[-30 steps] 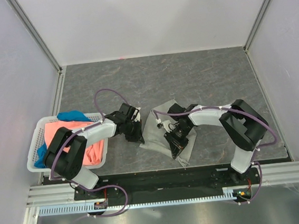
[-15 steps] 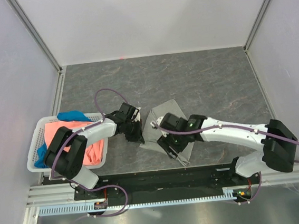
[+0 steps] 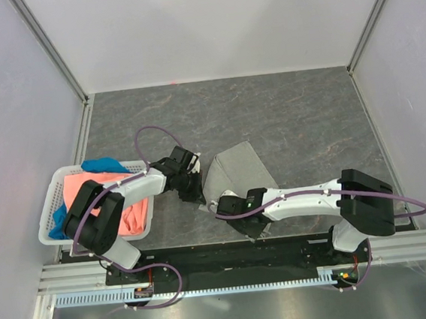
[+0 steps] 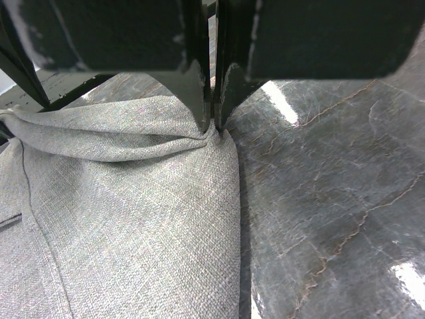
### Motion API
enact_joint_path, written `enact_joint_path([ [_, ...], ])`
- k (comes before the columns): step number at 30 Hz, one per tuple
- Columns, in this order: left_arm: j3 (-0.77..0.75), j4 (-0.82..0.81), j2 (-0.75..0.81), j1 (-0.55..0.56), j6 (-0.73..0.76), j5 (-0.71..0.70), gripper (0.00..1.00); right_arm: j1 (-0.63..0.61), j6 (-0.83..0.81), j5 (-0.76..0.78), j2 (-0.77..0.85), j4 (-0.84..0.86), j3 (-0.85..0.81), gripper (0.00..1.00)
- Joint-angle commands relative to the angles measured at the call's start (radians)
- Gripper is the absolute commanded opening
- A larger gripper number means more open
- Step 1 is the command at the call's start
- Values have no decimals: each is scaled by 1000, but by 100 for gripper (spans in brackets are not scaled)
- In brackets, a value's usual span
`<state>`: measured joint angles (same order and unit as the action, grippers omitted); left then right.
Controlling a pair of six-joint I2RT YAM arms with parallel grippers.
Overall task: Fold the napkin, place the utensils inside, and roll it up
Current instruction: Roll the napkin with the utensil
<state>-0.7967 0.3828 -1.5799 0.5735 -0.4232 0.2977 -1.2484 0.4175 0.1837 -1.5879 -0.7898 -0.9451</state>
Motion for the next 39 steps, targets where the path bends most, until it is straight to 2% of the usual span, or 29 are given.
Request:
enact_joint_path([
  [1, -6, 22, -32, -3, 57, -51, 2, -6, 21, 5, -29, -11, 25, 46],
  [7, -6, 30, -31, -3, 60, -58, 2, 10, -17, -87, -29, -3, 45, 34],
  [10, -7, 30, -28, -4, 58, -62, 2, 58, -51, -150, 3, 3, 54, 29],
  [13, -7, 33, -25, -4, 61, -65, 2, 145, -91, -277, 51, 37, 71, 23],
  [14, -7, 34, -23, -4, 60, -63, 2, 197, -104, -374, 61, 49, 84, 22],
  [18, -13, 41, -23, -4, 64, -68, 2, 317, -138, -596, 101, 121, 121, 19],
  [21, -19, 44, -34, -4, 67, -68, 2, 397, -134, -697, 85, 171, 167, 18],
  [25, -32, 51, -52, -6, 72, -72, 2, 481, -126, -739, 39, 193, 238, 18],
  [27, -36, 56, -57, -9, 73, -78, 2, 515, -91, -702, 23, 178, 243, 18],
  [30, -36, 64, -58, -14, 75, -85, 2, 544, -62, -652, 37, 149, 238, 22],
  [33, -38, 65, -57, -14, 75, -80, 2, 546, -40, -612, 89, 100, 178, 34],
  [34, -38, 64, -57, -14, 75, -78, 2, 544, -39, -606, 104, 87, 137, 42],
  [37, -38, 64, -57, -14, 73, -72, 2, 544, -33, -558, 160, 31, 50, 57],
  [39, -39, 65, -60, -14, 73, -69, 2, 541, -37, -535, 192, -5, 14, 59],
])
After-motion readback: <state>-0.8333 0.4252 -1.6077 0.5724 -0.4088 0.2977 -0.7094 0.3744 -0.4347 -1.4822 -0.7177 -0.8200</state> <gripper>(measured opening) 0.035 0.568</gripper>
